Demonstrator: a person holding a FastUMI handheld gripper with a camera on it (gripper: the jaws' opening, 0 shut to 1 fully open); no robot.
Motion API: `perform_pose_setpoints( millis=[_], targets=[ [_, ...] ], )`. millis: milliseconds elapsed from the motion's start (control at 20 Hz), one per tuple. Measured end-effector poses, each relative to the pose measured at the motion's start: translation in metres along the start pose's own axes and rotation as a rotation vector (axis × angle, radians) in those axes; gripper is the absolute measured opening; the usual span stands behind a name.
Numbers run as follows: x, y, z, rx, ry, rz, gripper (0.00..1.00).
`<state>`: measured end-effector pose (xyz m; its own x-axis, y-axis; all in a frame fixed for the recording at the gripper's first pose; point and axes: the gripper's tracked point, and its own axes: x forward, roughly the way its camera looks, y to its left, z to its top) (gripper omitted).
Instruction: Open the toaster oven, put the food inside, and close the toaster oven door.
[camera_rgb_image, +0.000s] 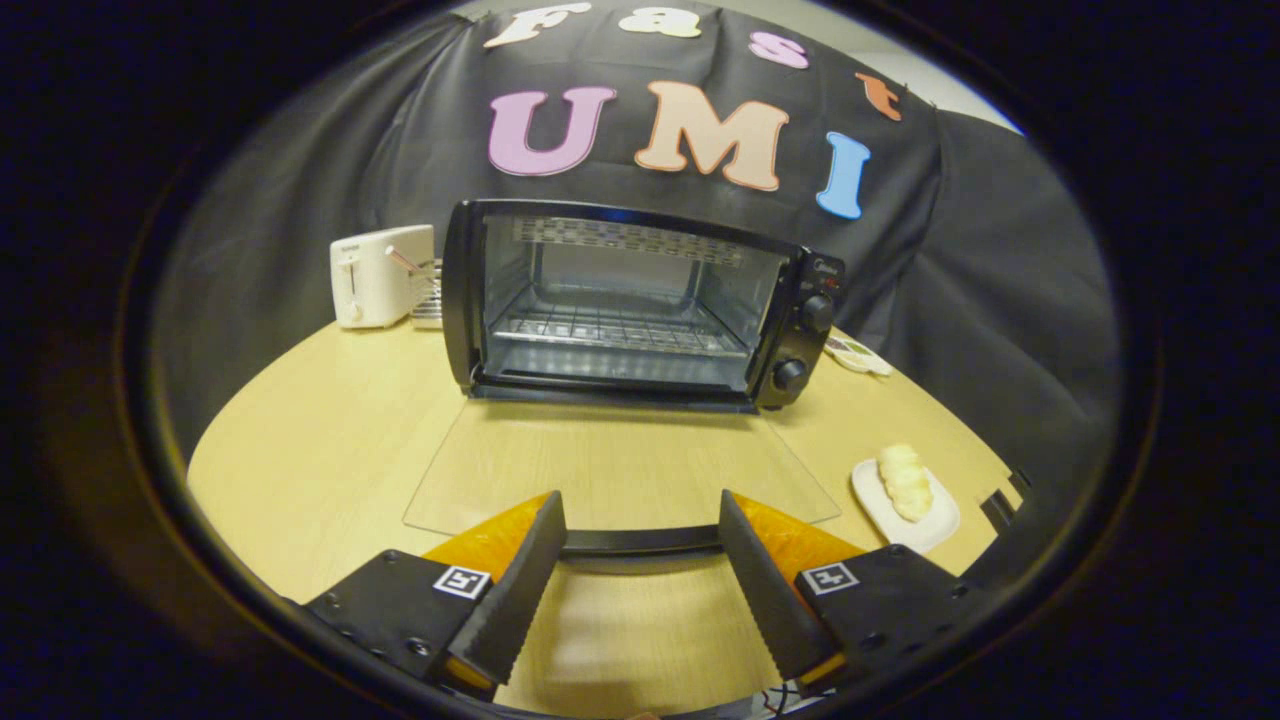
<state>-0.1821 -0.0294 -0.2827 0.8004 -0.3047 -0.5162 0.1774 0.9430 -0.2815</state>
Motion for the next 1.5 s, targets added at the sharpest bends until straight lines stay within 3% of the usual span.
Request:
perform_pose_setpoints(
  millis=[400,650,1000,1250,1500],
  targets=[
    [-0.002,-0.016,0.027,0.013,-0.055,-0.031,0.99],
    [0.001,-0.07,0.051,0.084,-0.108,-0.108,0.99],
    [0.012,-0.2,0.025,0.215,-0.067,-0.315,0.99],
    [0.042,-0.256,0.003,0.281,-0.028,-0.345,0.99],
    [0.073,-0.284,-0.034,0.323,0.055,-0.318,0.99]
  ],
)
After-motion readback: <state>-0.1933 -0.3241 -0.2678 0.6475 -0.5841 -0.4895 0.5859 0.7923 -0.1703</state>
